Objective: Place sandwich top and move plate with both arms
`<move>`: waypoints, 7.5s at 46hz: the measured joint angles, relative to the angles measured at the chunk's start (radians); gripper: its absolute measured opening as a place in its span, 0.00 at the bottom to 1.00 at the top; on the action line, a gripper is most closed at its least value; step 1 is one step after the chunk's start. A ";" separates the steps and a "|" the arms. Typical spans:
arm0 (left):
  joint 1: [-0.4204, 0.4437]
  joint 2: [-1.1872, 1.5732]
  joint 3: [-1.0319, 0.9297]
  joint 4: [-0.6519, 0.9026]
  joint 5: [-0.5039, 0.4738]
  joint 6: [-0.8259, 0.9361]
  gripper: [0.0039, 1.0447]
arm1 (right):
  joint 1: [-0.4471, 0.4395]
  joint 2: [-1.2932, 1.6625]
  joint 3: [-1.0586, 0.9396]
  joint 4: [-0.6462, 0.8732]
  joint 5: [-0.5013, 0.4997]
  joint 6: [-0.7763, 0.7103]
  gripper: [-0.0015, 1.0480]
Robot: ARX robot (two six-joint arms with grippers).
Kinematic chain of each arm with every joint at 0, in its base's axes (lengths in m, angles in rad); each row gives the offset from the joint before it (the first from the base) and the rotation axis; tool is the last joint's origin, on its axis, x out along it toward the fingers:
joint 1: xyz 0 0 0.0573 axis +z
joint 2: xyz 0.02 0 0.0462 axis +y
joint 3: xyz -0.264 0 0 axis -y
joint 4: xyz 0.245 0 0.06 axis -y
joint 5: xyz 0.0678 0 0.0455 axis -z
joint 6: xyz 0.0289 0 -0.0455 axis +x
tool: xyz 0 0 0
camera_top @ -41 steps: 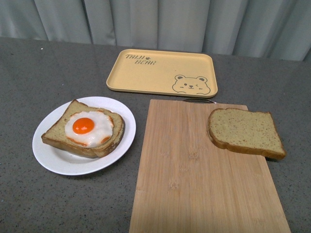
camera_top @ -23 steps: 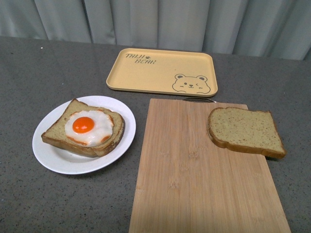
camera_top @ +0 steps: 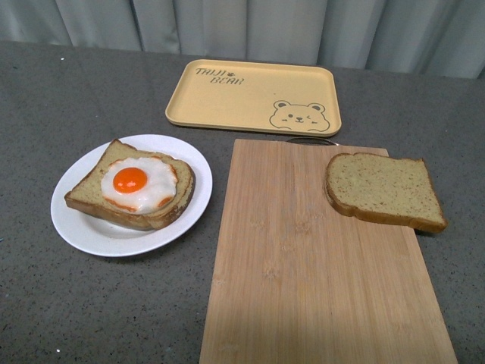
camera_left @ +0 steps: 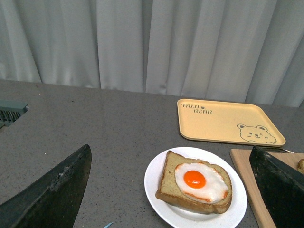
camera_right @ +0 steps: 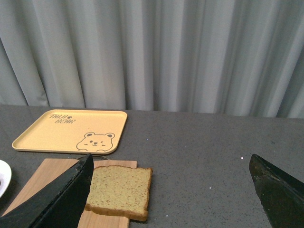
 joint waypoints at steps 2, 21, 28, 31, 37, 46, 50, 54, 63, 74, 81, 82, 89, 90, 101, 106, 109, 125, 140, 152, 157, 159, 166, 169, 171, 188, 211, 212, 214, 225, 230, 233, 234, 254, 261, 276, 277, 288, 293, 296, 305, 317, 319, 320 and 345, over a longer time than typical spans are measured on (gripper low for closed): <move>0.000 0.000 0.000 0.000 0.000 0.000 0.94 | 0.000 0.000 0.000 0.000 0.000 0.000 0.91; 0.000 0.000 0.000 0.000 0.000 0.000 0.94 | 0.000 0.000 0.000 0.000 0.000 0.000 0.91; 0.000 0.000 0.000 0.000 0.000 0.000 0.94 | 0.037 0.074 0.027 -0.037 0.193 -0.108 0.91; 0.000 -0.001 0.000 0.000 -0.001 0.000 0.94 | 0.010 0.192 0.053 0.005 0.235 -0.172 0.91; 0.000 0.000 0.000 0.000 0.000 0.000 0.94 | -0.100 0.447 0.101 0.171 0.118 -0.175 0.91; 0.000 0.000 0.000 0.000 0.000 0.000 0.94 | -0.192 0.844 0.177 0.409 -0.043 -0.095 0.91; 0.000 0.000 0.000 0.000 0.000 0.000 0.94 | -0.198 1.105 0.250 0.472 -0.114 -0.002 0.91; 0.000 0.000 0.000 0.000 0.000 0.000 0.94 | -0.186 1.254 0.300 0.497 -0.132 0.042 0.91; 0.000 0.000 0.000 0.000 0.000 0.000 0.94 | -0.177 1.540 0.420 0.513 -0.238 0.140 0.91; 0.000 0.000 0.000 0.000 0.000 0.000 0.94 | -0.211 1.875 0.608 0.431 -0.425 0.213 0.91; 0.000 0.000 0.000 0.000 0.000 0.000 0.94 | -0.210 1.960 0.681 0.385 -0.483 0.222 0.91; 0.000 0.000 0.000 0.000 0.000 0.000 0.94 | -0.209 1.967 0.687 0.382 -0.485 0.222 0.91; 0.000 0.000 0.000 0.000 0.000 0.000 0.94 | -0.185 2.038 0.748 0.381 -0.518 0.241 0.91; 0.000 0.000 0.000 0.000 0.000 0.000 0.94 | -0.179 2.048 0.756 0.377 -0.524 0.243 0.91; 0.000 0.000 0.000 0.000 0.000 0.000 0.94 | -0.105 2.152 0.853 0.356 -0.517 0.299 0.80; 0.000 0.000 0.000 0.000 0.000 0.000 0.94 | -0.087 2.171 0.883 0.337 -0.503 0.338 0.60; 0.000 0.000 0.000 0.000 0.000 0.000 0.94 | -0.085 2.170 0.887 0.318 -0.503 0.347 0.50; 0.000 0.000 0.000 0.000 0.000 0.000 0.94 | -0.113 2.076 0.887 0.249 -0.532 0.382 0.03; 0.000 0.000 0.000 0.000 0.000 0.000 0.94 | -0.002 1.831 0.758 0.583 -0.677 0.640 0.03; 0.000 0.000 0.000 0.000 0.000 0.000 0.94 | 0.307 1.985 0.838 0.742 -0.543 0.904 0.03; 0.000 0.000 0.000 0.000 0.000 0.000 0.94 | 0.417 2.078 0.937 0.753 -0.477 0.974 0.03; 0.000 0.000 0.000 0.000 0.000 0.000 0.94 | 0.446 2.112 0.975 0.745 -0.464 0.992 0.03; 0.000 0.000 0.000 0.000 0.000 0.000 0.94 | 0.505 2.179 1.059 0.700 -0.443 1.019 0.03; 0.000 0.000 0.000 0.000 0.000 0.000 0.94 | 0.535 2.208 1.109 0.666 -0.437 1.028 0.03; 0.000 0.000 0.000 0.000 0.000 0.000 0.94 | 0.546 2.218 1.129 0.651 -0.434 1.031 0.03; 0.000 0.000 0.000 0.000 0.000 0.000 0.94 | 0.630 2.317 1.287 0.489 -0.385 1.012 0.03; 0.000 0.000 0.000 0.000 0.000 0.000 0.94 | 0.624 2.267 1.215 0.406 -0.327 0.908 0.40; 0.000 0.000 0.000 0.000 0.000 0.000 0.94 | 0.623 2.262 1.209 0.406 -0.324 0.904 0.41; 0.000 0.000 0.000 0.000 0.000 0.000 0.94 | 0.615 2.236 1.186 0.406 -0.308 0.888 0.48; 0.000 0.000 0.000 0.000 0.000 0.000 0.94 | 0.550 2.052 0.995 0.473 -0.172 0.802 0.84; 0.000 -0.001 0.000 0.000 0.002 0.000 0.94 | 0.542 2.039 0.842 0.884 0.232 0.550 0.75; 0.000 -0.001 0.000 0.000 0.002 0.000 0.94 | 0.526 2.025 0.735 1.096 0.383 0.367 0.67; 0.000 0.000 0.000 0.000 0.001 0.000 0.94 | 0.521 2.020 0.713 1.112 0.394 0.352 0.65; 0.000 0.000 0.000 0.000 0.000 0.000 0.94 | 0.247 1.470 0.163 1.287 0.235 0.002 0.01; 0.000 0.000 0.000 0.000 0.000 0.000 0.94 | 0.193 1.334 0.100 1.207 0.192 0.002 0.01; 0.000 0.000 0.000 0.000 0.000 0.000 0.94 | 0.109 0.927 0.041 0.872 0.106 0.002 0.01; 0.000 0.000 0.000 0.000 0.000 0.000 0.94 | 0.106 0.914 0.038 0.862 0.104 0.002 0.01; 0.000 0.000 0.000 0.000 -0.001 0.000 0.94 | 0.006 0.725 0.007 0.703 0.009 0.002 0.01; 0.000 0.000 0.000 0.000 0.000 0.000 0.94 | 0.004 0.624 0.000 0.612 0.003 0.002 0.01; 0.000 0.000 0.000 0.000 0.000 0.000 0.94 | 0.003 0.566 0.000 0.560 0.003 0.002 0.01; 0.000 0.000 0.000 0.000 0.000 0.000 0.94 | 0.003 0.452 0.000 0.453 0.003 0.002 0.01; 0.000 0.000 0.000 0.000 0.000 0.000 0.94 | 0.003 0.342 0.000 0.348 0.003 0.002 0.01; 0.000 0.000 0.000 0.000 0.000 0.000 0.94 | 0.003 0.326 0.000 0.333 0.003 0.002 0.01; 0.000 0.000 0.000 0.000 0.000 0.000 0.94 | 0.003 0.314 0.000 0.321 0.003 0.002 0.01; 0.000 0.000 0.000 0.000 -0.001 0.000 0.94 | 0.003 0.030 0.000 0.008 0.000 0.002 0.01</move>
